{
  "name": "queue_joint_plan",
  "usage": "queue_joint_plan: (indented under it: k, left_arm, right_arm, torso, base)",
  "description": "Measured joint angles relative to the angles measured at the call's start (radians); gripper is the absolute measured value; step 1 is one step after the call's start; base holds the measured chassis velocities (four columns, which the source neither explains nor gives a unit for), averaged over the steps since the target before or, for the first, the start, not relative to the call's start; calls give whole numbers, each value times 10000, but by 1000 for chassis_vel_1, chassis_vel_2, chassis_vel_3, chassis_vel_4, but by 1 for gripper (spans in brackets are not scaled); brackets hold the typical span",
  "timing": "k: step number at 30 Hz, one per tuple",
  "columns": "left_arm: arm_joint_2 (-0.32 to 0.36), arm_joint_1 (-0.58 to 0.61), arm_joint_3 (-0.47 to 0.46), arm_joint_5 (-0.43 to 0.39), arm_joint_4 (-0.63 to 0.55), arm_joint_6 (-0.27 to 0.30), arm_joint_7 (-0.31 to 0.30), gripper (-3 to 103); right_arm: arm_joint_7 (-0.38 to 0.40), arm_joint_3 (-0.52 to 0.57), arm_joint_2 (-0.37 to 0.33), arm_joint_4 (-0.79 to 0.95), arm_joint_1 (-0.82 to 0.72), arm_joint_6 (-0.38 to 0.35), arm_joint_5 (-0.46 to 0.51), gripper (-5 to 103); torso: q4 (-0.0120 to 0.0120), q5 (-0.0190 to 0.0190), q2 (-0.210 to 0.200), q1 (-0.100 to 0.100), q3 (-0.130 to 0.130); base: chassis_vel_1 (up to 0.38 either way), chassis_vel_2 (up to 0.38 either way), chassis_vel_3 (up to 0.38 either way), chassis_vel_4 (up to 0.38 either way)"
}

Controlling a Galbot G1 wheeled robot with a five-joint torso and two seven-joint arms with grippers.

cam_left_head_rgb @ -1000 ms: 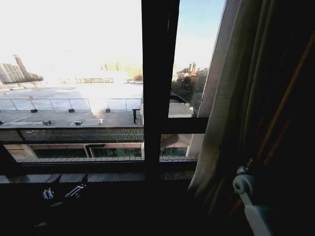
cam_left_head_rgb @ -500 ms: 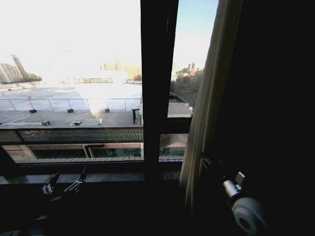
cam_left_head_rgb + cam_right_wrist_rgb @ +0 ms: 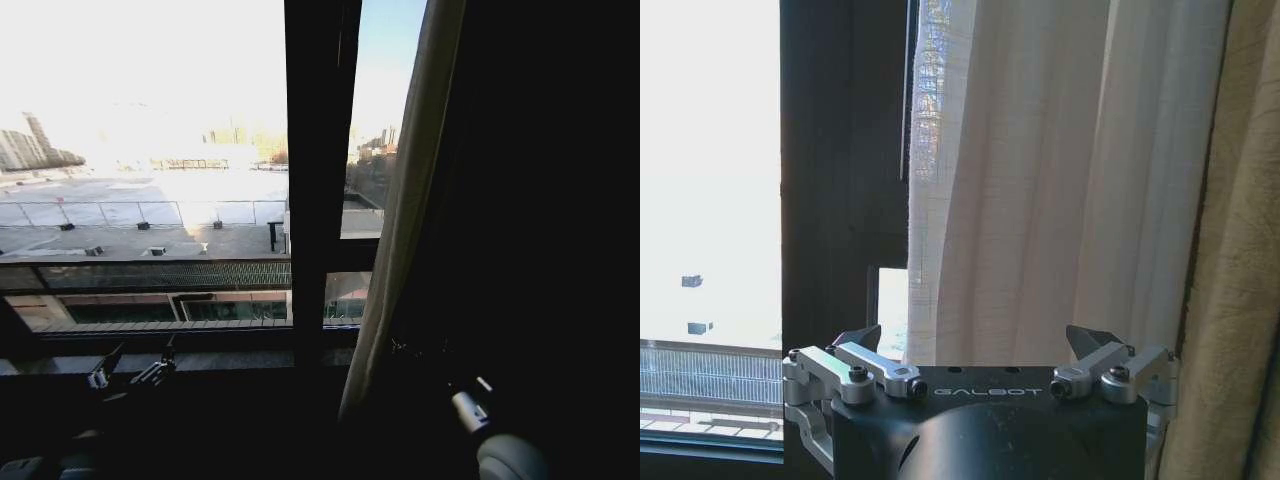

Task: Open the curtains by pulling them apart, changing their state from closed to fully open.

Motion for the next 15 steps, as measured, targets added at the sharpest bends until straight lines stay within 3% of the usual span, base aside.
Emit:
queue_joint_plan:
  k: [5,15]
  left_arm:
    - [-131,13,7,0,0,270,284,100]
    - [42,114,-83,-6,1,766,472,100]
  right_arm:
    - [4,-17,31,-52,35,224,-174,100]
    - [24,-26,267,-11,25,297,-316,100]
  torso:
    - [1,1,0,0,0]
    - [0,-3,0,2,1]
  base:
    - [156,137,-171,-170]
    - [269,275,-272,-266]
